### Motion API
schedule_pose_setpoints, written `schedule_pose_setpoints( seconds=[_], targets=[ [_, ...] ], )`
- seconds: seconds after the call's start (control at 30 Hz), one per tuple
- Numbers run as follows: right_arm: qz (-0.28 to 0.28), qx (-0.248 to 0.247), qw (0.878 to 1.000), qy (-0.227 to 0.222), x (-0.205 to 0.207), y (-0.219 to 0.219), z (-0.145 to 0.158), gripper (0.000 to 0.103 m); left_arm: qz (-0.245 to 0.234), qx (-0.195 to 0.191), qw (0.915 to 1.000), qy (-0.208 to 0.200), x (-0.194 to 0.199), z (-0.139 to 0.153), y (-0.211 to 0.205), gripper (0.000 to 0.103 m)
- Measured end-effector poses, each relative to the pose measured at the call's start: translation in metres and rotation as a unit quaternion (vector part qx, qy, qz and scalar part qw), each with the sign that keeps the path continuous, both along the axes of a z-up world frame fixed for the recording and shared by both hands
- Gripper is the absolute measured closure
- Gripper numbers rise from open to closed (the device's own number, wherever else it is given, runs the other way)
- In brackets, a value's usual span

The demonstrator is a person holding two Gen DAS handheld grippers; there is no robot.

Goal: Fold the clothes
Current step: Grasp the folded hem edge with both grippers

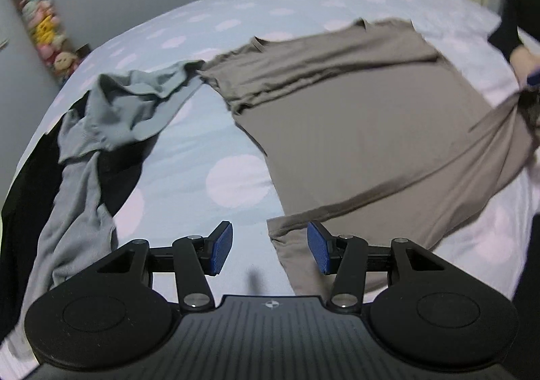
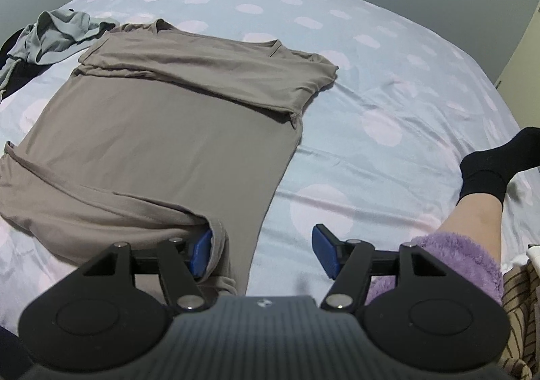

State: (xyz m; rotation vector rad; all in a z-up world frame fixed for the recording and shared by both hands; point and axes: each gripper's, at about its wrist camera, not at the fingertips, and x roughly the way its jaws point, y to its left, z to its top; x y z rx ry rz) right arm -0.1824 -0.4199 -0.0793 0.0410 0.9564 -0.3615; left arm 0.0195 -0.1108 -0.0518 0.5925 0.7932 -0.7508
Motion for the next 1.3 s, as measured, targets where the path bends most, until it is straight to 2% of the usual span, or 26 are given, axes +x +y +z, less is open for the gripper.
schedule_pose_setpoints(
  seconds=[0.27, 0.33, 0.4, 0.57, 0.63, 0.7, 0.8, 0.87, 0.9, 0.97, 1.0, 1.03, 1.07, 1.3],
  targets=[
    [-0.006, 0.012, 1.000, 0.010, -0.003, -0.005, -0.012, 0.038, 0.008, 0.010, 0.9982, 0.058, 0.027, -0.028, -0.011, 0.056],
    [-0.007, 0.014, 1.000, 0.013, -0.003, -0.006, -0.016, 0.038, 0.012, 0.008, 0.9974, 0.071, 0.031, -0.033, -0.012, 0.067],
    [-0.007, 0.018, 1.000, 0.017, -0.003, -0.007, -0.021, 0.038, 0.010, 0.001, 0.9965, 0.083, 0.032, -0.037, -0.014, 0.072],
    [-0.014, 0.033, 0.999, 0.029, -0.005, -0.012, -0.035, 0.038, -0.003, 0.002, 0.9982, 0.060, 0.022, -0.039, -0.019, 0.084],
    [-0.014, 0.041, 0.999, 0.030, -0.007, -0.013, -0.036, 0.038, -0.003, 0.002, 0.9987, 0.050, 0.019, -0.038, -0.020, 0.095],
    [-0.011, 0.049, 0.998, 0.026, -0.010, -0.013, -0.033, 0.038, -0.001, 0.010, 0.9994, 0.032, 0.016, -0.038, -0.022, 0.099],
    [0.005, 0.051, 0.998, 0.034, -0.013, -0.013, -0.031, 0.041, 0.011, 0.009, 0.9996, 0.026, 0.015, -0.038, -0.022, 0.101],
    [0.023, 0.055, 0.997, 0.042, -0.013, -0.012, -0.031, 0.065, 0.023, -0.003, 0.9993, 0.030, 0.016, -0.035, -0.020, 0.101],
    [0.033, 0.060, 0.997, 0.046, -0.013, -0.010, -0.031, 0.069, 0.029, -0.009, 0.9990, 0.031, 0.017, -0.033, -0.019, 0.101],
    [0.048, 0.066, 0.996, 0.046, -0.015, -0.006, -0.029, 0.086, 0.038, -0.023, 0.9985, 0.032, 0.017, -0.027, -0.016, 0.102],
    [0.054, 0.065, 0.995, 0.045, -0.016, -0.003, -0.028, 0.088, 0.042, -0.030, 0.9982, 0.031, 0.017, -0.024, -0.014, 0.102],
    [0.058, 0.064, 0.995, 0.044, -0.016, -0.001, -0.027, 0.095, 0.045, -0.037, 0.9979, 0.030, 0.016, -0.019, -0.013, 0.102],
    [0.060, 0.063, 0.995, 0.041, -0.018, 0.001, -0.025, 0.098, 0.047, -0.044, 0.9975, 0.028, 0.015, -0.014, -0.011, 0.102],
    [0.055, 0.043, 0.997, -0.013, -0.038, 0.019, 0.009, 0.099, 0.082, -0.114, 0.9901, -0.005, 0.001, 0.036, 0.014, 0.102]
  ],
)
